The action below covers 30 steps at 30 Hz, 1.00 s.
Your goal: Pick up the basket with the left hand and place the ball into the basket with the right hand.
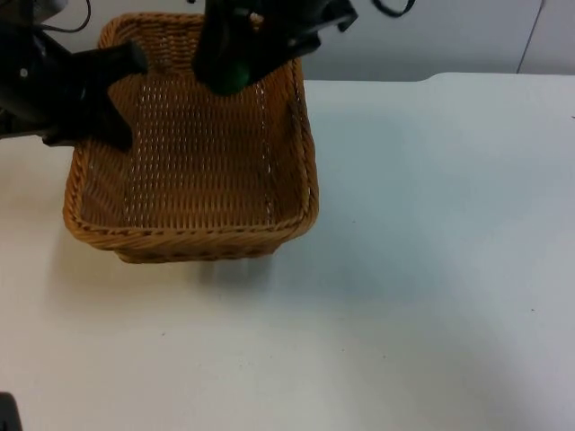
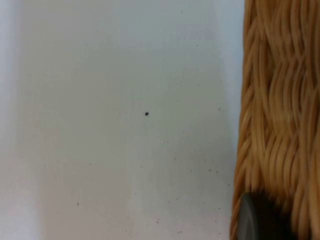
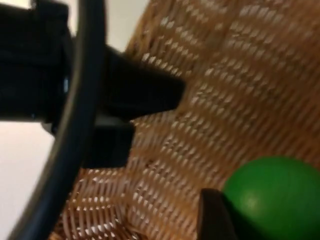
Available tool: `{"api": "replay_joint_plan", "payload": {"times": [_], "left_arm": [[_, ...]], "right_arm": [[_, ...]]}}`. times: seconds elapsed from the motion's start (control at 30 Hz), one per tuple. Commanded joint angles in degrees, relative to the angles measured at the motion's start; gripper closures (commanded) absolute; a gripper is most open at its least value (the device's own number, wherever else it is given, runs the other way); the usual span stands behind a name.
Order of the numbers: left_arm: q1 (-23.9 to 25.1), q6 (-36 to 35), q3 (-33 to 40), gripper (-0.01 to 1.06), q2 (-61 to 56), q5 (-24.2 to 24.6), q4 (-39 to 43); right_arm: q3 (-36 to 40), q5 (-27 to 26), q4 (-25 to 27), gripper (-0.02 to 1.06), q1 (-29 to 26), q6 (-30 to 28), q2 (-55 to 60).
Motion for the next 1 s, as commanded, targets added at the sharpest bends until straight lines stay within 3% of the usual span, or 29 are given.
{"api": "replay_joint_plan", "payload": {"times": [0.0, 0.43, 0.5, 0.6, 0.7, 0.93, 0.97], "left_arm": [[0.04, -0.09, -0.48, 1.05, -0.79, -0.51, -1.13], [0.04, -0.09, -0.48, 1.05, -0.79, -1.36, -1.13], [0.04, -0.09, -0.48, 1.05, -0.79, -1.36, -1.13], [0.04, -0.09, -0.48, 1.05, -0.79, -0.93, -1.13], [0.04, -0.09, -0.48, 1.05, -0.79, -0.29, -1.13], [0.04, -0.09, -0.48, 1.05, -0.79, -0.29, -1.13], [0.04, -0.09, -0.48, 1.05, -0.79, -0.29, -1.13]], "right_arm": [[-0.4, -1.39, 2.78, 0.91, 0.32, -2.39, 0.85], [-0.4, -5.13, 4.14, 0.9, 0.32, -4.94, 4.07], [-0.4, -6.31, 4.14, 0.87, 0.32, -4.94, 4.07], [-0.4, -10.4, 4.0, 0.7, 0.32, -4.94, 4.07], [-0.4, -12.23, 3.91, 0.62, 0.32, -4.94, 4.07], [-0.4, -12.72, 2.33, 0.61, 0.32, -4.84, 4.07], [-0.4, -13.16, 2.2, 0.55, 0.32, -4.84, 4.07]]}}
